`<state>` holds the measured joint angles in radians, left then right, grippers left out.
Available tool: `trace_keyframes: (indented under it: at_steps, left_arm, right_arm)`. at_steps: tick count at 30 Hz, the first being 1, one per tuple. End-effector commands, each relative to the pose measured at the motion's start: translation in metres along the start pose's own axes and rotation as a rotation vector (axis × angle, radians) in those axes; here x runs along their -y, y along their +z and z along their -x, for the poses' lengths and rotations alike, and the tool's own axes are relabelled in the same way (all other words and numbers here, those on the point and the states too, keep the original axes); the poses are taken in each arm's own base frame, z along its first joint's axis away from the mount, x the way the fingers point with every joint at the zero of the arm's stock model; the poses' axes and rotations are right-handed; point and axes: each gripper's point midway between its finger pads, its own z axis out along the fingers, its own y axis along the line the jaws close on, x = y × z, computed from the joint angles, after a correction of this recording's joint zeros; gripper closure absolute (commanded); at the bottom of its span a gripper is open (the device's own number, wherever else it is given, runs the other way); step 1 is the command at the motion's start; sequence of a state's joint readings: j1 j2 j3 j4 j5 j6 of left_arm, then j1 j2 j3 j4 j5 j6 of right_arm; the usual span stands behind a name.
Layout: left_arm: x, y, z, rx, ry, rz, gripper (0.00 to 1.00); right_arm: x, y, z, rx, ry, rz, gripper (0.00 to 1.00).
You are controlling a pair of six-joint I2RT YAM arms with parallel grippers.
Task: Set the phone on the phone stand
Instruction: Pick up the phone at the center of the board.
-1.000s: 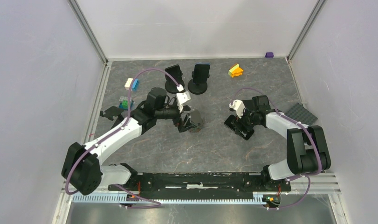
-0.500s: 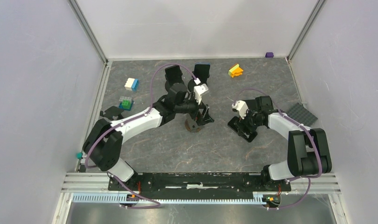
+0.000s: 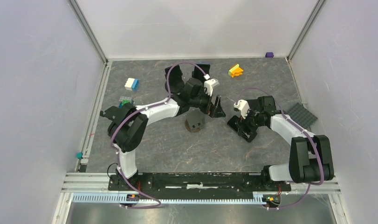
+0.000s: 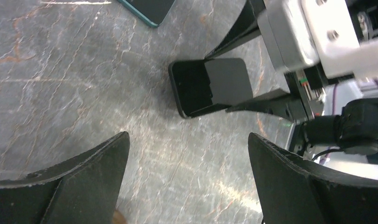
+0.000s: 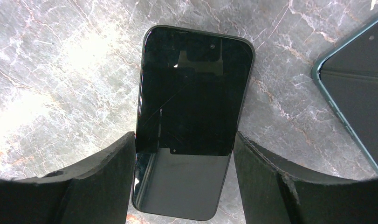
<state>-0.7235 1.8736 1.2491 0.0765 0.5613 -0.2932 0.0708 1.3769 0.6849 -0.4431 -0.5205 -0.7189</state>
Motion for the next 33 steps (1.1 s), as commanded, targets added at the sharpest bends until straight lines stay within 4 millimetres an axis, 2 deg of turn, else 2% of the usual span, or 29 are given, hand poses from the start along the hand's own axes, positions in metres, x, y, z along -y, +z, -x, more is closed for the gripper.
trace_keyframes:
  at_steps: [1, 8, 19, 23, 33]
  left_arm:
    - [0.015, 0.016, 0.010, -0.026, -0.128, -0.065, 0.01]
    - [0.021, 0.036, -0.003, -0.121, -0.262, -0.154, 0.10]
    - [0.038, 0.053, -0.019, -0.211, -0.403, -0.291, 0.23]
    - [0.043, 0.057, -0.021, -0.225, -0.439, -0.320, 0.33]
    - [0.054, 0.062, -0.016, -0.232, -0.515, -0.376, 0.50]
  right_arm:
    - [-0.005, -0.009, 0.023, 0.097, -0.030, 0.013, 0.57]
    - [-0.013, -0.017, 0.037, 0.161, -0.041, 0.031, 0.57]
    - [-0.018, -0.023, 0.048, 0.210, -0.053, 0.047, 0.57]
    - [-0.019, -0.023, 0.048, 0.214, -0.053, 0.046, 0.57]
    - [-0.021, -0.023, 0.049, 0.227, -0.059, 0.050, 0.57]
